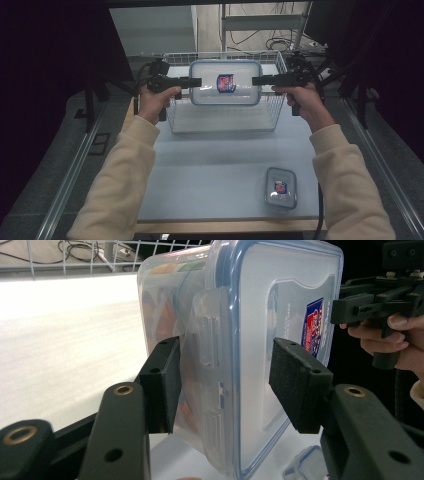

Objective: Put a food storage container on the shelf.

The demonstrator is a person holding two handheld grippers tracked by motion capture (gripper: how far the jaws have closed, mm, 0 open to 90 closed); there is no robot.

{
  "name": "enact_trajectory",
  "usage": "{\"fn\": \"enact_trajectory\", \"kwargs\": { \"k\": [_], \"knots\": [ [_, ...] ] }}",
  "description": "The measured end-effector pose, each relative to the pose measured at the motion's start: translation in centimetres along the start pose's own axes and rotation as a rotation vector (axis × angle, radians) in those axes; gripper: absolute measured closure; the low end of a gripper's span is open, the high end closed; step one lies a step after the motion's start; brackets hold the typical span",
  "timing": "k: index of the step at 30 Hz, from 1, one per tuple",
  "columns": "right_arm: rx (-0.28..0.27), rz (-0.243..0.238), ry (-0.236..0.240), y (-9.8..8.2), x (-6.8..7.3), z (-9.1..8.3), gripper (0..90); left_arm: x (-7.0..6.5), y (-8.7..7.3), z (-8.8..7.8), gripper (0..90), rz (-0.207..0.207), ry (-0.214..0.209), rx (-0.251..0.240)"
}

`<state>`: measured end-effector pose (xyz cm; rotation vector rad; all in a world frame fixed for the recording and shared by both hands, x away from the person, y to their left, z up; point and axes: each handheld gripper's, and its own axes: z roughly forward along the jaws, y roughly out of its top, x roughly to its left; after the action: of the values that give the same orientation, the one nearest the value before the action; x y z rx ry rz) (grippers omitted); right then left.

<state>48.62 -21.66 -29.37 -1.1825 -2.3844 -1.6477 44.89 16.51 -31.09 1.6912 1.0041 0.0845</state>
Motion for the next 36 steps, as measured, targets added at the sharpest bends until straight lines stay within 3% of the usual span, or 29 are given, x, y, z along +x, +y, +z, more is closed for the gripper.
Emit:
{"fn": "enact_trajectory", "kwargs": {
  "k": [10, 20, 29, 36],
  "knots": [
    [-0.005, 0.014, -0.003, 2.1, -1.3, 0.2, 50.9, 1.2, 2.0, 1.0, 48.3, -0.007, -0.016, 0.002],
    [0.002, 0.050, 0.004, 3.7, -3.4, 1.8, 50.7, 3.1, 3.2, 2.0, 48.6, -0.030, -0.013, 0.018],
    [-0.010, 0.088, -0.013, 4.2, -3.9, 2.5, 49.8, 4.4, 3.4, 2.8, 48.0, -0.108, -0.029, -0.011],
    [-0.032, 0.161, -0.036, 4.3, -4.5, 3.3, 47.0, 5.2, 3.6, 3.5, 45.6, -0.186, -0.031, -0.017]
  ]
}}
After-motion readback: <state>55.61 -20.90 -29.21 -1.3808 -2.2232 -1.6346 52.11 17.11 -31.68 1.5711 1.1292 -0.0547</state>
